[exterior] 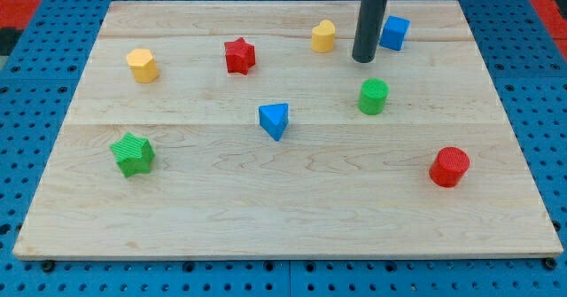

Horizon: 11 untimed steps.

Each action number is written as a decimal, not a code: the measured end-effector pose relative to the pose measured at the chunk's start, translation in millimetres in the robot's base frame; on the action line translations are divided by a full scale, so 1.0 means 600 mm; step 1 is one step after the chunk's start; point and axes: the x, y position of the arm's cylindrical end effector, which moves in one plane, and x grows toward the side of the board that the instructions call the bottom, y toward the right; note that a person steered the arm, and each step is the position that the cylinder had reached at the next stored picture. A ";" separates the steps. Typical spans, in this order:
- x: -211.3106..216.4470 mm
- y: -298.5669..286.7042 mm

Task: Move the blue cube to the top right of the green circle

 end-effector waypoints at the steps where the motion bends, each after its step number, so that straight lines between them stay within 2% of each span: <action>1: 0.000 0.030; 3: -0.005 0.182; 5: -0.067 0.271; 7: -0.138 0.179; 11: -0.138 0.076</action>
